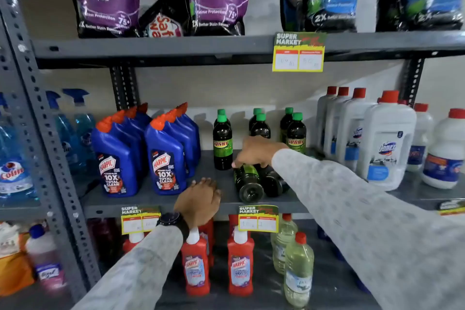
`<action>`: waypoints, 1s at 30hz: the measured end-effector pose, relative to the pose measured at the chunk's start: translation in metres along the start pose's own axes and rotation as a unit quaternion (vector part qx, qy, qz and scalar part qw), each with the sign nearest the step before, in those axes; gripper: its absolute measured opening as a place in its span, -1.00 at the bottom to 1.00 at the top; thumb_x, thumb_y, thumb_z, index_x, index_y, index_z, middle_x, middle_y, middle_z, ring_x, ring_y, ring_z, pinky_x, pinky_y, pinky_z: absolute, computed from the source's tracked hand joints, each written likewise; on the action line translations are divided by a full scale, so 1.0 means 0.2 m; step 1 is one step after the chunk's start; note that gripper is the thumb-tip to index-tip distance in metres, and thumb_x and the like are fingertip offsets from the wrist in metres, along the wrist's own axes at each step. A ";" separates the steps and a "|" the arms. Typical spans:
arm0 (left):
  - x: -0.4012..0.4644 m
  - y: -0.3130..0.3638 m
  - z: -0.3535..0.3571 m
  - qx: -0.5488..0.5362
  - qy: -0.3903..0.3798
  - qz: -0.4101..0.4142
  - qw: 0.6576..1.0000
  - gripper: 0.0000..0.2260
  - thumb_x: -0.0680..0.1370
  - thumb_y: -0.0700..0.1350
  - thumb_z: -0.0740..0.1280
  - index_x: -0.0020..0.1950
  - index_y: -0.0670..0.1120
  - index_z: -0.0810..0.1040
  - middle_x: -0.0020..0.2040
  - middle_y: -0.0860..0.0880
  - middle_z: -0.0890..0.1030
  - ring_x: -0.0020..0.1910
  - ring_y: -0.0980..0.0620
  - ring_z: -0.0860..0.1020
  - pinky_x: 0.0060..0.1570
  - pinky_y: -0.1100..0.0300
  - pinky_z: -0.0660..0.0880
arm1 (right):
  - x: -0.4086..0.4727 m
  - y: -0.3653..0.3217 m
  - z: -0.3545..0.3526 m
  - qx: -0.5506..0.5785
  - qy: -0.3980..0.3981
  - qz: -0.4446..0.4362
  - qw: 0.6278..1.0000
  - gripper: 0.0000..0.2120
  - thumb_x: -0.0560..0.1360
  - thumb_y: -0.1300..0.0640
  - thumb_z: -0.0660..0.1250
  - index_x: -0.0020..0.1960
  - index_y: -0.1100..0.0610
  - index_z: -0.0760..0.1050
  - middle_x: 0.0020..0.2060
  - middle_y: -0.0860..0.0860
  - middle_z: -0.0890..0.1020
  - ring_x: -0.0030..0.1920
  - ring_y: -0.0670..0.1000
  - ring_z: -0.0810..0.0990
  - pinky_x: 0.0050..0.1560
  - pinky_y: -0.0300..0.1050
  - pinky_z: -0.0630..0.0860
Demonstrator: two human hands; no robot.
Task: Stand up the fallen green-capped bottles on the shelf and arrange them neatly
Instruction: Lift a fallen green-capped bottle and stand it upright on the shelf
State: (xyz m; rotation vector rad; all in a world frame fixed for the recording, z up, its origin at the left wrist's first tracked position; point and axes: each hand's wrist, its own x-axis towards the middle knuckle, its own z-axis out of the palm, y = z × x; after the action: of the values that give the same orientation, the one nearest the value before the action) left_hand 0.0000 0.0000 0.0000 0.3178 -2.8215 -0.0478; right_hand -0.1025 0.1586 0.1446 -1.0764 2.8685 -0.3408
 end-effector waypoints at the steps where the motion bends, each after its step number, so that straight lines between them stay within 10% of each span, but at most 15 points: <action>1: 0.01 -0.01 0.01 -0.010 -0.002 -0.004 1.000 -0.39 0.61 0.10 -0.13 0.49 -0.20 0.37 0.51 -0.20 0.41 0.50 -0.13 0.35 0.51 -0.05 0.20 | 0.03 -0.01 0.00 0.007 -0.018 0.015 1.000 -0.59 0.50 -0.13 0.50 0.07 0.13 0.43 -0.04 0.06 0.58 -0.21 0.05 0.56 -0.02 -0.04 0.55; 9: 0.02 -0.02 0.04 -0.021 0.018 -0.006 1.000 -0.45 0.67 0.07 -0.07 0.58 -0.17 0.25 0.60 -0.14 0.28 0.59 -0.04 0.21 0.58 0.02 0.07 | 0.13 -0.03 0.04 0.068 -0.079 0.111 0.988 -0.31 0.48 -0.06 0.56 0.47 0.23 0.43 0.40 0.19 0.54 0.28 0.24 0.61 0.33 0.10 0.55; 15: 0.00 -0.02 0.05 -0.004 0.037 -0.006 0.999 -0.40 0.62 0.10 -0.13 0.55 -0.16 0.31 0.56 -0.15 0.36 0.55 -0.06 0.29 0.54 0.02 0.13 | 0.19 0.00 0.07 0.171 -0.069 0.124 0.975 -0.55 0.45 0.04 0.58 0.22 0.22 0.53 0.05 0.20 0.63 0.11 0.25 0.69 0.08 0.15 0.69; 21: 0.00 -0.02 0.06 -0.019 0.038 -0.018 0.999 -0.40 0.62 0.10 -0.09 0.56 -0.17 0.30 0.58 -0.15 0.32 0.58 -0.05 0.25 0.57 0.07 0.07 | 0.11 0.02 -0.08 0.320 0.132 0.046 0.937 -0.61 0.34 -0.07 0.64 -0.05 0.13 0.57 -0.11 0.06 0.70 -0.14 0.05 0.71 -0.19 -0.01 0.72; 30: -0.01 -0.01 0.05 -0.023 0.030 -0.019 0.999 -0.41 0.63 0.09 -0.10 0.57 -0.16 0.29 0.59 -0.12 0.30 0.59 -0.01 0.21 0.58 0.05 0.06 | 0.04 0.02 0.17 0.222 0.312 -0.032 0.923 -0.31 0.32 -0.13 0.60 0.33 0.13 0.48 0.15 0.05 0.67 0.19 0.11 0.63 0.06 -0.08 0.51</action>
State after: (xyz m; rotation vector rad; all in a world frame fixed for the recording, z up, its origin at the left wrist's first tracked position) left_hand -0.0012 -0.0010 -0.0092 0.3551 -2.7514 -0.1108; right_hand -0.1056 0.1498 0.1111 -1.1154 2.9863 -1.4997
